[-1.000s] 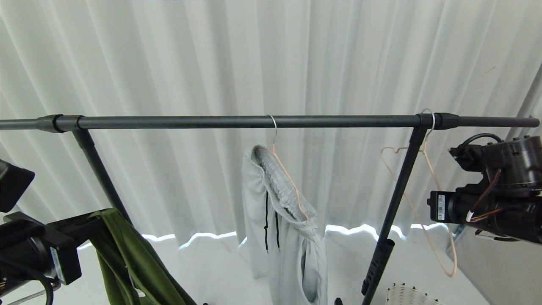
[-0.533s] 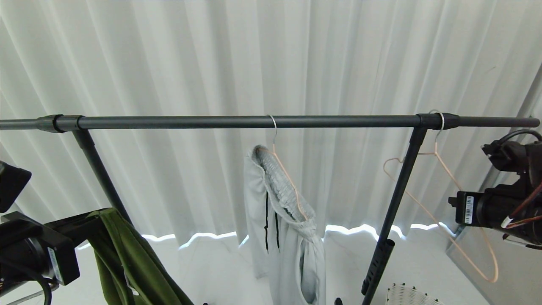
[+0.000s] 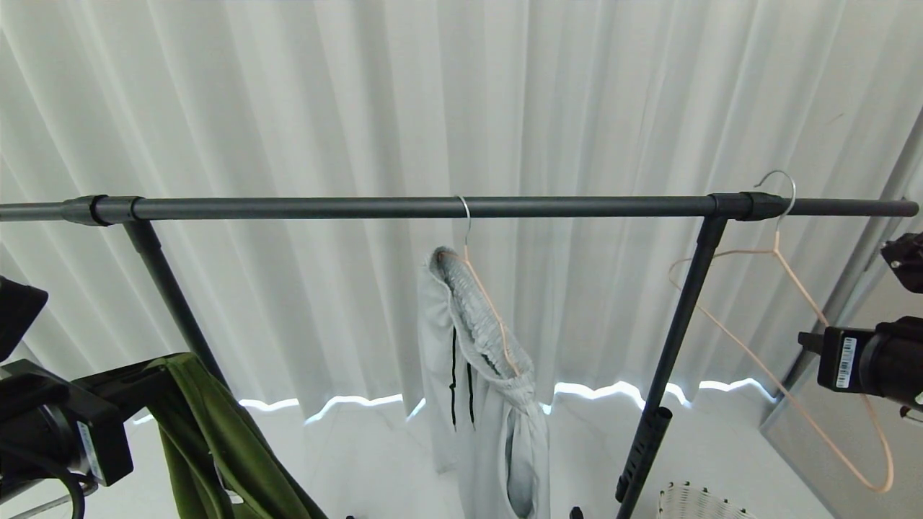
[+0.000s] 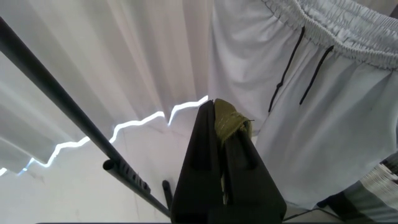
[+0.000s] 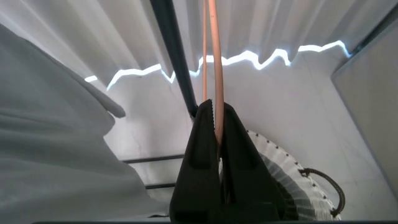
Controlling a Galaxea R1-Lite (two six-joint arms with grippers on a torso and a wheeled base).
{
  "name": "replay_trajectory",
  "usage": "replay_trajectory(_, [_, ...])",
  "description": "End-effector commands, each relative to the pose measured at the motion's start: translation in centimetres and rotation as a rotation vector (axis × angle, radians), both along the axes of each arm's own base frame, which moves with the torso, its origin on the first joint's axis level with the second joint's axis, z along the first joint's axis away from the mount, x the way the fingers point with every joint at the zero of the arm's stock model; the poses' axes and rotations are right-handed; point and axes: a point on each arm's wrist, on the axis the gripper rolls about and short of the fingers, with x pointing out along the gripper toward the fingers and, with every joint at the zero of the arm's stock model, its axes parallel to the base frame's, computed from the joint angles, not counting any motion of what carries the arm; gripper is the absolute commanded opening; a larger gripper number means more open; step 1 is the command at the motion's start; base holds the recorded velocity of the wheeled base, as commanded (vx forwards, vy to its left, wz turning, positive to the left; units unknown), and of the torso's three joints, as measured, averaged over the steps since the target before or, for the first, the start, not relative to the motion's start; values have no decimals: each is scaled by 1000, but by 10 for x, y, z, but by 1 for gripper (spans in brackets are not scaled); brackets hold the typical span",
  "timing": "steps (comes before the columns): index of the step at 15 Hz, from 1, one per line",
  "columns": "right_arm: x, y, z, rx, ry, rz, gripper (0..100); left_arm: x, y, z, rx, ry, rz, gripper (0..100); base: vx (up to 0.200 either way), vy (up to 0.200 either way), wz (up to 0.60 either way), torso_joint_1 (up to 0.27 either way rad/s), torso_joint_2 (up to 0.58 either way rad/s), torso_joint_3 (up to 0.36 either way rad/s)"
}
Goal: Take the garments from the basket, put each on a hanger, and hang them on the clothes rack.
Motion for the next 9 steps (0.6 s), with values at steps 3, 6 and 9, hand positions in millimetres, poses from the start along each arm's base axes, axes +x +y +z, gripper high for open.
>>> replay_trajectory(3, [-23, -10, 1, -15, -44, 8, 0, 0, 0, 0, 1, 1, 0, 0, 0, 0, 0, 0, 0, 0])
replay_trajectory(6, [-45, -18, 0, -5, -84, 11, 0, 0, 0, 0, 0, 1, 0, 0, 0, 0, 0, 0, 0, 0])
replay_trajectory(9, [-56, -23, -1, -5, -108, 16, 0, 0, 0, 0, 1, -4, 2, 0, 0, 0, 0, 0, 0, 0])
